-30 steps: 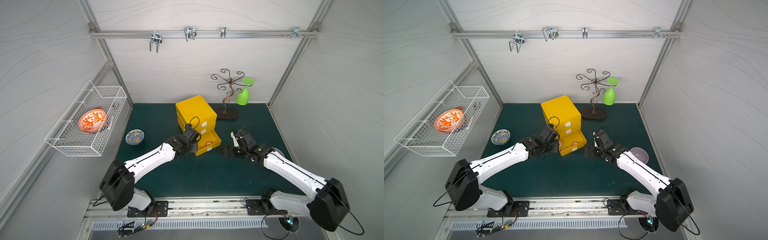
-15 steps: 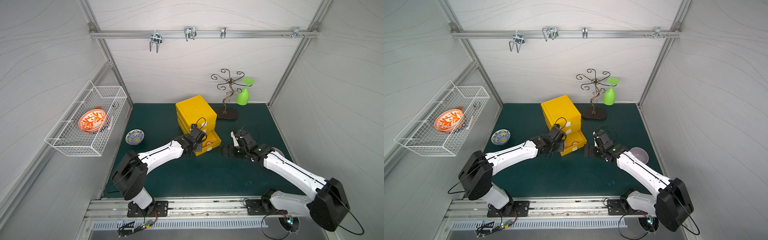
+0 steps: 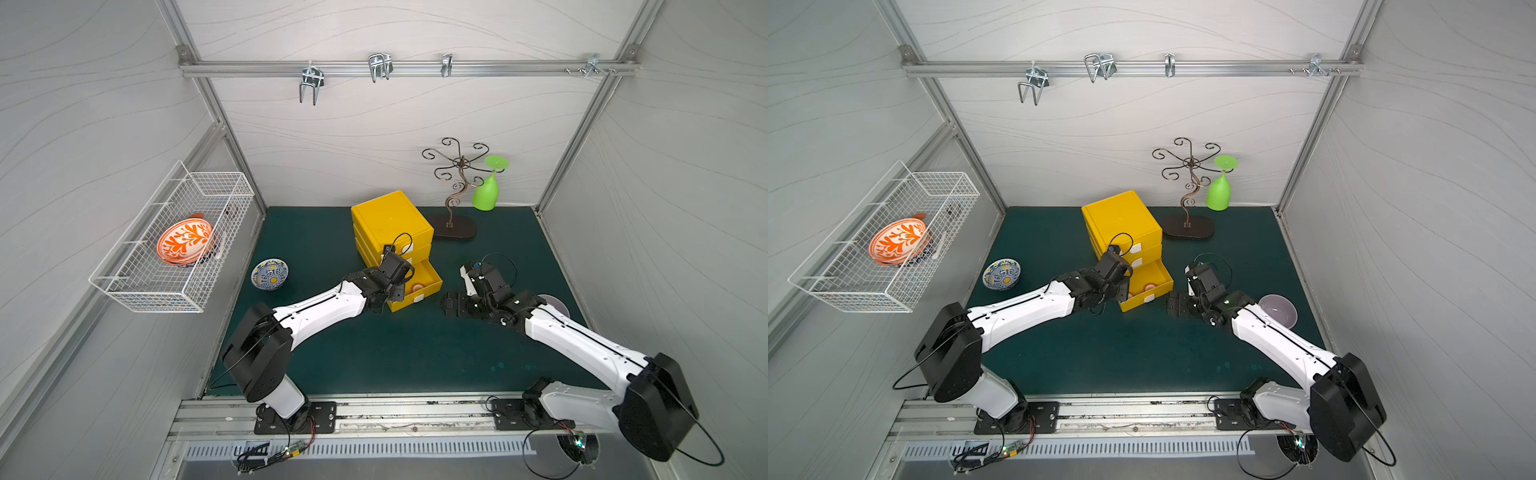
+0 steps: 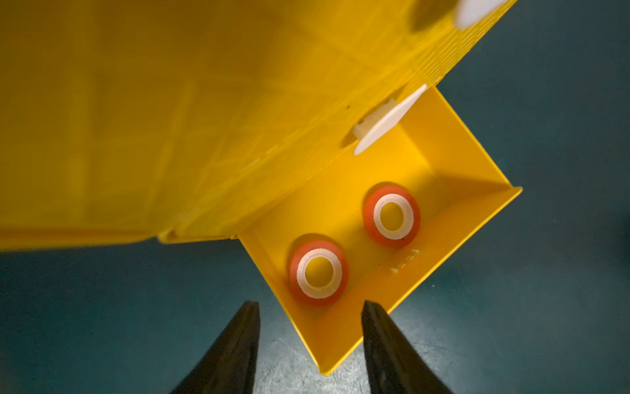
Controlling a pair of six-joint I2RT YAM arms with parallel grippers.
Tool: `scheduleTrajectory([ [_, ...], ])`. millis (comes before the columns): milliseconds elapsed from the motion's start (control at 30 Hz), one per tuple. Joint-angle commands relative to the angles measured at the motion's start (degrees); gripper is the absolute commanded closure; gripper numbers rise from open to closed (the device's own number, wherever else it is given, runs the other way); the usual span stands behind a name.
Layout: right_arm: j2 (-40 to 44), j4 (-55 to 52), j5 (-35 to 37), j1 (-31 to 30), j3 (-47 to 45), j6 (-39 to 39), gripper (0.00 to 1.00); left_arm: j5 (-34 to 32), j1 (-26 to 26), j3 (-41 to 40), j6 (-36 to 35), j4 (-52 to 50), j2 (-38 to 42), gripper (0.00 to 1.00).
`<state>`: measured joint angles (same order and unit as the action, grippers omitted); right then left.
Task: Place the transparent tape into the drawer according to color
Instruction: Place the tape in the drawer, then close the drawer of the storage box.
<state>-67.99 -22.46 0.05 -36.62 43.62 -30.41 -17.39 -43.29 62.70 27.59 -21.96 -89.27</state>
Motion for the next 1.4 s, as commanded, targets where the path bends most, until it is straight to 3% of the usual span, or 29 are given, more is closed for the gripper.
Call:
scheduleTrajectory([
  [0,-1.0,3.2,-1.0,-0.6,-1.1,1.2,0.01,-0.3,-0.2,-0.9,0.0,1.5,4.6,0.44],
  [133,-2.4,6.0,0.5,-3.3,-2.0,2.7,0.01,1.5,-0.2,-2.7,0.6,1.1,9.5,0.35],
  [433,-5.2,13.8,3.4,-8.1,-4.3,5.0,0.01,4.3,0.9,-2.7,0.8,-0.8,19.2,0.01],
  [667,-5.7,21.9,4.2,-8.8,-7.6,6.7,0.01,17.8,12.3,4.0,2.8,-2.6,18.7,0.00],
  [867,-7.8,25.6,4.4,-9.1,-8.2,7.6,0.01,25.5,18.1,13.6,3.2,-5.0,12.0,0.03],
  [1033,-9.1,29.0,5.0,-9.2,-8.8,8.7,0.01,26.9,20.1,19.3,3.4,-8.5,5.8,0.10],
  [1367,-11.9,36.7,5.9,-9.4,-10.9,10.6,0.06,26.6,22.5,22.3,2.6,-10.0,-0.7,0.22],
])
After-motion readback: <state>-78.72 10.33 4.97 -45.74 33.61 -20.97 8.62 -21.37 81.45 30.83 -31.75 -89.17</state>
